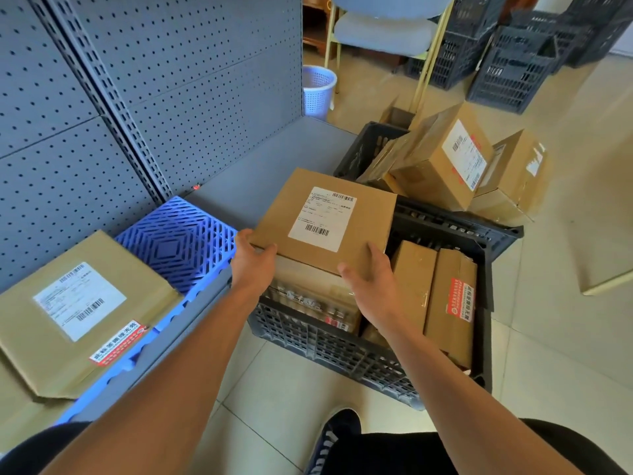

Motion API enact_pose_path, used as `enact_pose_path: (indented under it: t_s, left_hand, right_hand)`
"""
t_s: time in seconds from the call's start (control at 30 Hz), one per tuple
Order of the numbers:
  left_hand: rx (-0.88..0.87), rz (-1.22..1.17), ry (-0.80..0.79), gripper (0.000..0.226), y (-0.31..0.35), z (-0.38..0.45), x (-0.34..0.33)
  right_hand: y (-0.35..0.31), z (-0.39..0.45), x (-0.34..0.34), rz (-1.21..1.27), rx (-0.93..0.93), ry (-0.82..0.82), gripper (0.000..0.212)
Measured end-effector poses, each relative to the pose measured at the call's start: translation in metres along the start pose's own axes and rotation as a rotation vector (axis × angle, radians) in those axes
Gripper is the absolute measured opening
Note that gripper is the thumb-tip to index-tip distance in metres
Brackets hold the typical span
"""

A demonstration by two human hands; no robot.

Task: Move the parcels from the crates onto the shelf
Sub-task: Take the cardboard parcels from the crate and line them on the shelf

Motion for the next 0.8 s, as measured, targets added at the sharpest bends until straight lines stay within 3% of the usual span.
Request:
enact_pose_path:
  t_s: [0.23,0.4,0.7,0.8]
  left_hand:
    - [0.012,-0.022,0.036,0.032,-0.003,-0.015,0.015]
    - [-0.026,-0.079,0.098,0.035,0.002,-0.027,0.036]
    - [-0.120,-0.251,0.178,0.032,0.014,-0.031,0.130]
    - [-0.124,-0.287,0.198,0.052,0.007,-0.046,0.160]
  right_hand:
    - [-0.008,-0.006,0.007,0.060,0.024,0.076,0.070]
    - [-0.027,-0.011,0.012,0.075,0.129,0.057,0.066]
    - [-0.073,-0.022,-0.016,0.175,0.309,-0.154,0.070]
    - [-0.093,-0.030,-0.045,0.083,0.395,-0.272,0.070]
Point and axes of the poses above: each hand's wrist, its own z-axis towards the middle knuckle, its own x-axis out of the back of the hand, y = z × x, the point moved 2 cm from there along z, towards the middle knuckle, and after that the axes turned 3 degrees about -y, right-handed, at the moved point
